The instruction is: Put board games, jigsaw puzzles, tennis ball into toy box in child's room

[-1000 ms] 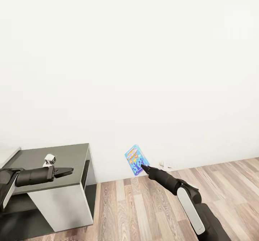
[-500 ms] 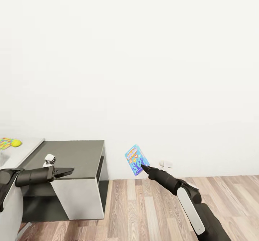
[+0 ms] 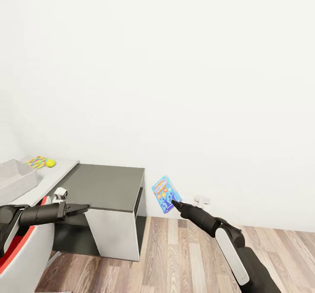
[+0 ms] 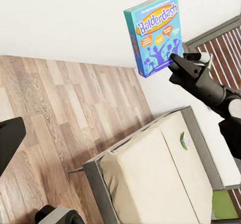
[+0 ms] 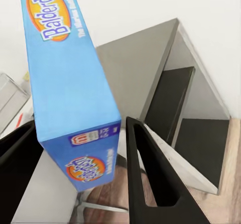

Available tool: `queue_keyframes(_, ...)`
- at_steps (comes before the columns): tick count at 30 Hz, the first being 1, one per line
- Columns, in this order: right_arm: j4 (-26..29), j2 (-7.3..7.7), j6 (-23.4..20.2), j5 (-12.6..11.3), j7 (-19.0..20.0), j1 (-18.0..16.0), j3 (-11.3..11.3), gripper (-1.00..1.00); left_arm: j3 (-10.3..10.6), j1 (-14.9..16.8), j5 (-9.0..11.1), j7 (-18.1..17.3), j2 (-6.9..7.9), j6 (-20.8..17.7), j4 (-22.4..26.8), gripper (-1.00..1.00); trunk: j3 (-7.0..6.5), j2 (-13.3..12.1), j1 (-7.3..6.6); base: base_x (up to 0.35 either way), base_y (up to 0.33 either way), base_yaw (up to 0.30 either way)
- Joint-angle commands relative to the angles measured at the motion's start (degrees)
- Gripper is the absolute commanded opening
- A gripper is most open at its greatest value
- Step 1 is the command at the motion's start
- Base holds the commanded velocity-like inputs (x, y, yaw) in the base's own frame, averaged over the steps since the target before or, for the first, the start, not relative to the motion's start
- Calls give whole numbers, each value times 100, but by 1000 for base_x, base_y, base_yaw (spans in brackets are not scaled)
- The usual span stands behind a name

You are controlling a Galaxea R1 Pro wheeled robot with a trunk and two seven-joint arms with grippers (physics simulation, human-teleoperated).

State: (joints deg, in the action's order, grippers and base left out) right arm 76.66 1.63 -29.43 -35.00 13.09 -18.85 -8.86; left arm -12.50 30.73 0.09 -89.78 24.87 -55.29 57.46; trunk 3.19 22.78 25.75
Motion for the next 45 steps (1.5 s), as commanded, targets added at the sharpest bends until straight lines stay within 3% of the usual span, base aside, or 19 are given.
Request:
queue_keyframes(1,7,4,-25,-37,0,-5,-2,-100,2,5,-3,-22,1,-61,-1,100,16,14,4,0,0,290)
queue_keyframes(12,7,4,2,-35,21,-5,3,-100,2,6,-9,-22,1,-61,-3,100,26,14,4,0,0,102)
queue_keyframes(15,-24,-95,96,9,92,-37,-80,-100,4,19,-24,64,-87,-52,-25,100,26,14,4,0,0,0)
queue_keyframes(24,275,-86,-79,13,121,-222,-27,-100,17,29,-21,58,-200,-52,-25,100,26,14,4,0,0,0)
queue_keyframes(45,594,-136,-176,33,75,-233,-54,-100,14,29,-18,42,-219,-52,-25,100,-38,14,4,0,0,59)
